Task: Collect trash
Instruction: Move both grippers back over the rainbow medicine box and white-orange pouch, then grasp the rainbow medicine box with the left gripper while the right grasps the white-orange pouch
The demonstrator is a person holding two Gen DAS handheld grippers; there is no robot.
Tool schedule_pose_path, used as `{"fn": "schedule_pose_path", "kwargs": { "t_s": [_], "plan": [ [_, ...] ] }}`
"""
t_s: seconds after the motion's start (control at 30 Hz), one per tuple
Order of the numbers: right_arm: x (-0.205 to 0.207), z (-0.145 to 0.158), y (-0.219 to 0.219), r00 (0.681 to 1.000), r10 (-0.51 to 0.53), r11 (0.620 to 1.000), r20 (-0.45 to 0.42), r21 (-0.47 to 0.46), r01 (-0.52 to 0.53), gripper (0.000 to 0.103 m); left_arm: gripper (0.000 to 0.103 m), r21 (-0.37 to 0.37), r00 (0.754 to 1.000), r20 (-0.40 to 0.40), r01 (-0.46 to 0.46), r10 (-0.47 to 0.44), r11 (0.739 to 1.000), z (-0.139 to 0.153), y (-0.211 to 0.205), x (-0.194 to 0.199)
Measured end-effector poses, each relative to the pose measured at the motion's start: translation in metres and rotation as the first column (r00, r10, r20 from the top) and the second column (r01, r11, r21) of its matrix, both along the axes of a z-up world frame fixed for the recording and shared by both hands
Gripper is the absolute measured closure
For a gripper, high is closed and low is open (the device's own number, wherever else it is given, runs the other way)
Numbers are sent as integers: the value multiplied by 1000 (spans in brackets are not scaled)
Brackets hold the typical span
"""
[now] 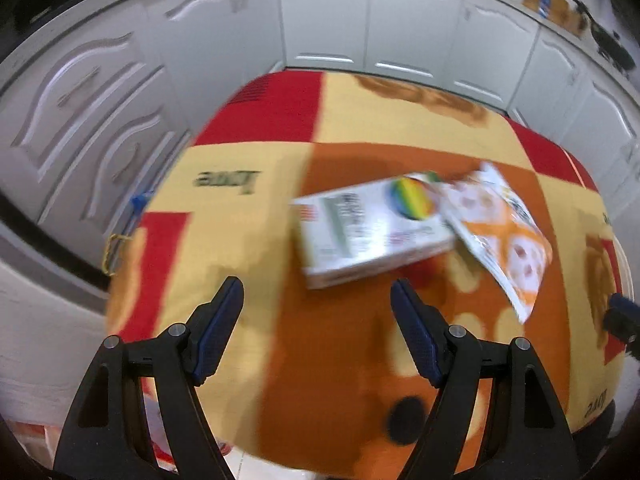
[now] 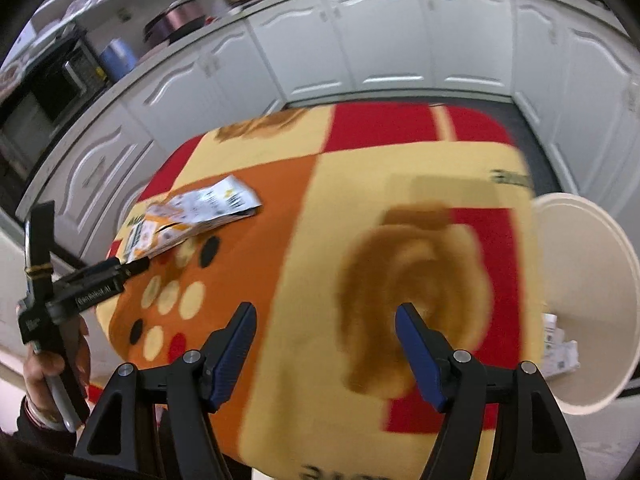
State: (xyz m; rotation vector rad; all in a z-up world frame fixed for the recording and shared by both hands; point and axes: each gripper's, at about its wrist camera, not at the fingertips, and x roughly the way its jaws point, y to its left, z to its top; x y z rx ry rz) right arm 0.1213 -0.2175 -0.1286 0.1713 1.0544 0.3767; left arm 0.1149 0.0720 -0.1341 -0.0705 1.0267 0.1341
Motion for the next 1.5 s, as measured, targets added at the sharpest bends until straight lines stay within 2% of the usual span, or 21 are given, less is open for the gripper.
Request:
{"fn": "schedule_pose_path", "kwargs": {
  "t_s": [0.2,0.27,0.37,0.53,0.67,0.73,0.9,0.97,1.07,1.17,1.3,1.4,1.5],
  "plan": [
    [19,-17,52,993,104,995,-52,15,-103,34,28,-41,999,34,-5,6,999,17,21,-1],
    [27,-22,64,991,115,993,-70,10,-114,34,28,-28,999,50,12,-10,1000,24,18,3],
    [32,-21,72,991,112,994,-73,8,-112,34,28,-2,998,60,36,-36,999,28,11,13],
    [41,-16,78,991,84,994,-101,77,-76,34,28,24,996,51,71,-72,997,27,8,32],
    [42,-15,83,991,90,995,-99,60,-85,34,28,17,990,27,138,-138,990,23,9,36],
    [41,-16,81,990,87,995,-108,57,-81,34,28,11,982,23,189,-189,982,22,8,34],
    [42,-19,83,988,102,994,-120,40,-98,34,28,71,961,-39,276,-274,958,11,2,38],
    [42,-20,82,988,100,995,-120,17,-99,34,28,83,943,-67,331,-326,940,7,-5,36],
    [43,-21,76,988,84,996,-126,22,-82,34,28,145,923,-79,385,-377,912,4,-17,30],
    [44,-20,70,989,73,997,-127,22,-70,34,28,225,917,-94,398,-387,889,-1,-26,36],
    [47,-20,71,989,69,998,-130,23,-66,34,28,233,909,-111,416,-401,879,-9,-37,59],
    [48,-21,73,989,69,997,-133,26,-66,34,28,246,916,-122,401,-383,882,-17,-39,77],
    [52,-21,74,989,62,998,-131,21,-60,34,28,225,941,-108,337,-321,914,-19,-29,93]
  ]
}}
